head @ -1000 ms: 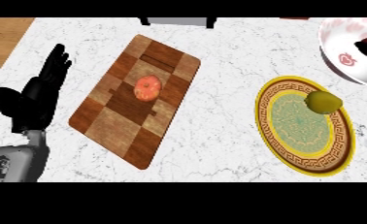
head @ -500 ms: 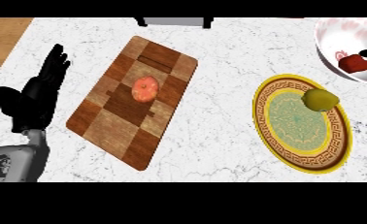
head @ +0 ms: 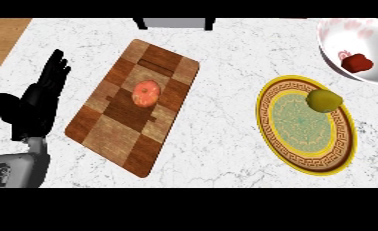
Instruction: Pick the bell pepper from the plate and place it in the bowl
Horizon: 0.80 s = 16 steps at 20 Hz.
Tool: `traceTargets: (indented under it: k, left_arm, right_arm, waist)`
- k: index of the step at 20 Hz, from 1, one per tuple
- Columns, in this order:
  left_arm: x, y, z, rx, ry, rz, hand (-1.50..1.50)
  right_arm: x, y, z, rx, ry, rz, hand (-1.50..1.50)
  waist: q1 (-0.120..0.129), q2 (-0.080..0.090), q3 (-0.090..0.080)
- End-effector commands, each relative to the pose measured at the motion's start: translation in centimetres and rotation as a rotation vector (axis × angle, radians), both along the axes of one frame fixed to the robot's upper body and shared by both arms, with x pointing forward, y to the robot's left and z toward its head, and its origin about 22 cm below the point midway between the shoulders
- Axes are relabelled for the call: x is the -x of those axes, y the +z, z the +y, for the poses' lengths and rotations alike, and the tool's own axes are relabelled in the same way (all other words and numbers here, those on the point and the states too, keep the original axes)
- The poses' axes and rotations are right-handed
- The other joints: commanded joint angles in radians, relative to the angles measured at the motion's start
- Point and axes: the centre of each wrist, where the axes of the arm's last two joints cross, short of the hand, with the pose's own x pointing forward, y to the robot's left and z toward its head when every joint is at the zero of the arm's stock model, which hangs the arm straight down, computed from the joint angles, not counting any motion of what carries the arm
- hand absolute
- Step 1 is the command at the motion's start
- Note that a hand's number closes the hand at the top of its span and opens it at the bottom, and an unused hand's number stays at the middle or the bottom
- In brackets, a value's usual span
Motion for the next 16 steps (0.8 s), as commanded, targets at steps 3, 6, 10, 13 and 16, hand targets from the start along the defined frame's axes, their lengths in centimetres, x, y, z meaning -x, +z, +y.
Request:
traceTargets:
  k: [3,6,10,13,16]
  left_arm:
    - [1.5,-0.4,0.1,-0.007,0.017,0.009,0.00]
    - [0.2,-0.1,2.9,-0.002,0.014,-0.001,0.00]
    - [0.7,0.8,1.7,-0.012,0.012,0.002,0.00]
    - [0.2,0.6,0.5,-0.005,0.015,0.022,0.00]
    - [1.1,-0.7,1.0,-0.002,-0.004,-0.005,0.00]
  right_arm:
    - [7.1,-1.6,-5.4,-0.064,0.004,-0.021,-1.50]
    - [8.7,-0.9,-6.7,-0.089,0.045,-0.039,-1.50]
    - [12.9,-3.4,-8.2,-0.145,0.110,-0.120,-1.50]
    - [14.4,-3.6,-8.8,-0.138,0.121,-0.160,-1.50]
    - [14.5,-2.4,-9.2,-0.144,0.145,-0.176,-1.50]
  waist:
    - [0.000,-0.004,0.000]
    - [-0.008,-0.004,-0.002]
    - [-0.016,-0.009,-0.001]
    - [-0.014,-0.008,0.000]
    - [-0.011,-0.011,-0.003]
